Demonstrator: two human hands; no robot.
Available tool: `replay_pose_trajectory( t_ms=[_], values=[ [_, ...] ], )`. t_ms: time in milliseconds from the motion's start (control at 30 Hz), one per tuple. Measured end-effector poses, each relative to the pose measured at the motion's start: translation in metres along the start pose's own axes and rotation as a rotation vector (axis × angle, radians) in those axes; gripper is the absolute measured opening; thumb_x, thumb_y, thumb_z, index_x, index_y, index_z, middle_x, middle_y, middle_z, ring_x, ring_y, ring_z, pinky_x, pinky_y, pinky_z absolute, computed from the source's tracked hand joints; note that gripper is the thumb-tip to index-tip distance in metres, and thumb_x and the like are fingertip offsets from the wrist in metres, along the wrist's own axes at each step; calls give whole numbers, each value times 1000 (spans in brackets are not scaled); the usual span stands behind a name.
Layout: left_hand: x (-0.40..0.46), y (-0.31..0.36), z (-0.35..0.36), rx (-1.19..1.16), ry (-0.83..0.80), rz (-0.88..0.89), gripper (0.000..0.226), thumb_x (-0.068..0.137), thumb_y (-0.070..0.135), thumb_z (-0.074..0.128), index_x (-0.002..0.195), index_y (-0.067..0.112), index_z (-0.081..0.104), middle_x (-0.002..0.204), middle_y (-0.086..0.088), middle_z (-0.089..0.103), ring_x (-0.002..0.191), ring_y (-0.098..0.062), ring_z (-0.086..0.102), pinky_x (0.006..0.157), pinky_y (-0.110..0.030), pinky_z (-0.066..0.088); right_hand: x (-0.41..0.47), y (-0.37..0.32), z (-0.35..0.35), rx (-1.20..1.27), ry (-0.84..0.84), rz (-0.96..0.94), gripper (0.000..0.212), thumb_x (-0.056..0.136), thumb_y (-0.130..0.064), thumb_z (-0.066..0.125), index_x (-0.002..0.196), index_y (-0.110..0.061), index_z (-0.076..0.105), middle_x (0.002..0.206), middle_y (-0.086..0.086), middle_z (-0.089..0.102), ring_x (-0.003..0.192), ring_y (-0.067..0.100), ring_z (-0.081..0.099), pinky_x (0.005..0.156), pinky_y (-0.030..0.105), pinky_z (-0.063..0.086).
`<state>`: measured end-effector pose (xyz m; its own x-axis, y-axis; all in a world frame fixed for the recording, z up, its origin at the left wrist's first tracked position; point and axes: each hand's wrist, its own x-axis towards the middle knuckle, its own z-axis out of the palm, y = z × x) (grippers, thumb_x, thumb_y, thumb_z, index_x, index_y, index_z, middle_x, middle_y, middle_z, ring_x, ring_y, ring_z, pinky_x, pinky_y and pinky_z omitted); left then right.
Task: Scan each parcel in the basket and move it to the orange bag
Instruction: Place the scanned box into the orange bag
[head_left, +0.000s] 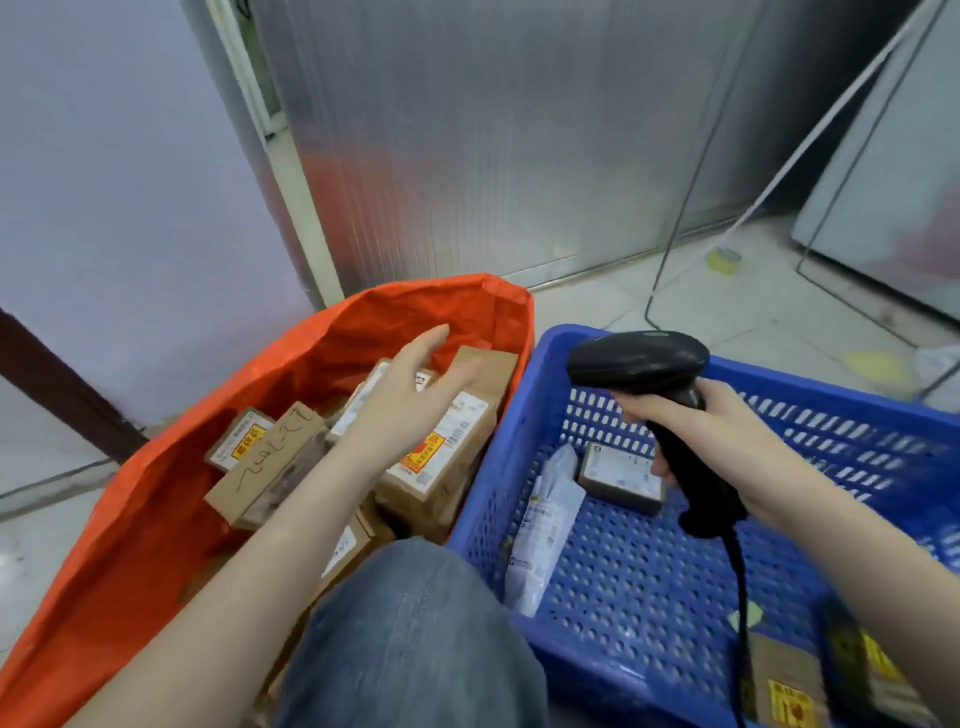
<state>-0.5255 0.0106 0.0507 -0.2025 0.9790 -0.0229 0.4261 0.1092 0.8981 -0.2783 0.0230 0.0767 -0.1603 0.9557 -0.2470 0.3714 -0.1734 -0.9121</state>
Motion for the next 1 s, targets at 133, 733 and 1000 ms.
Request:
replay_pose_trajectory(
  t_ms=[133, 733, 1000],
  values=[
    [7, 34, 66, -29, -96, 86, 57, 92, 32, 61, 144, 23, 40, 145, 12, 42, 124, 5, 37, 99, -11, 28, -20, 21, -66, -15, 87, 15, 18, 85, -28, 67, 88, -11, 62, 55, 9, 53, 42, 12, 56, 49, 29, 48],
    [-3, -12, 347, 231, -732, -115, 90, 87, 49, 63, 154, 22, 9, 161, 2, 13, 146, -20, 20, 116, -42, 27, -52, 216, -227, -138, 241, 266, 21, 85, -25, 67, 86, -5, 62, 49, 5, 53, 39, 13, 52, 43, 21, 40],
    [-9, -85, 416, 405, -905, -212, 98, 83, 49, 69, 154, 18, 9, 161, -1, 14, 145, -20, 21, 112, -34, 27, -19, 294, -214, -148, 230, 356, 32, 83, -25, 67, 82, 5, 57, 54, 9, 49, 45, 18, 51, 48, 30, 44]
  ],
)
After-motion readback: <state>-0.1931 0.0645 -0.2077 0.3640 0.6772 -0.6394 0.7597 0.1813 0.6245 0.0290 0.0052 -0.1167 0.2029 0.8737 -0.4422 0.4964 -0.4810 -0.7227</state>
